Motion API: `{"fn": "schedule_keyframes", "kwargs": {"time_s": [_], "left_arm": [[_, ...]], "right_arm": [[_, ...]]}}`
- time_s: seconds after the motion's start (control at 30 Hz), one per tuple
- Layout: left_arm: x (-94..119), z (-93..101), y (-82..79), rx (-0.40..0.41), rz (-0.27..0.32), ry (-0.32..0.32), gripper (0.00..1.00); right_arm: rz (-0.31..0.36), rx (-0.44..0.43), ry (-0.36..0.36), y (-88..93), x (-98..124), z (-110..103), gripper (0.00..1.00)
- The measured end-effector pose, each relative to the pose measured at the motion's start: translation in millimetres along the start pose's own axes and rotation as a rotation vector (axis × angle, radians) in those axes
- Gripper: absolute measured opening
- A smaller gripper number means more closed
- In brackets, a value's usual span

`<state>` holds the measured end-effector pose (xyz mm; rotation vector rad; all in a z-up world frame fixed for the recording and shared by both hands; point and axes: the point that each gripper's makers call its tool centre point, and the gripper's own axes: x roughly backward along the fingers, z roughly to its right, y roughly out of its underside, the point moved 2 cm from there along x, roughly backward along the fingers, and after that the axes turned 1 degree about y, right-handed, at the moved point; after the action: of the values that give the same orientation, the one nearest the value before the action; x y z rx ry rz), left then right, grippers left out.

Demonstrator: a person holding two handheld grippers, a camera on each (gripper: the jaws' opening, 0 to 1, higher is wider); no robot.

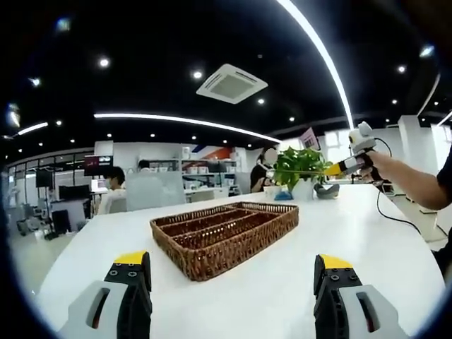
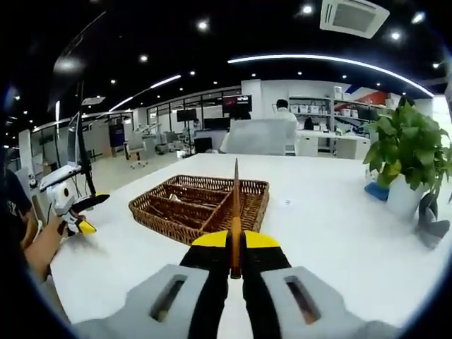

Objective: Arrange the knives, forks, and spoons in their matching storage slots by inserting each utensil handle-first until every utensil is classified and aligned in the correct compartment

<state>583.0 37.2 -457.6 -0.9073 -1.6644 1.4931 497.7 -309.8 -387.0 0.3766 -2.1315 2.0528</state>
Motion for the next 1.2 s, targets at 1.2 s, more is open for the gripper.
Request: {"fn": "schedule_keyframes", "kwargs": {"time_s": [1.2], "left_arm": [[-7, 3.4, 11.1, -0.017, -0.039, 0.007, 1.00]], "right_arm": [[-0.054, -0.015, 0.073, -17.3, -103, 19, 0.04]]}}
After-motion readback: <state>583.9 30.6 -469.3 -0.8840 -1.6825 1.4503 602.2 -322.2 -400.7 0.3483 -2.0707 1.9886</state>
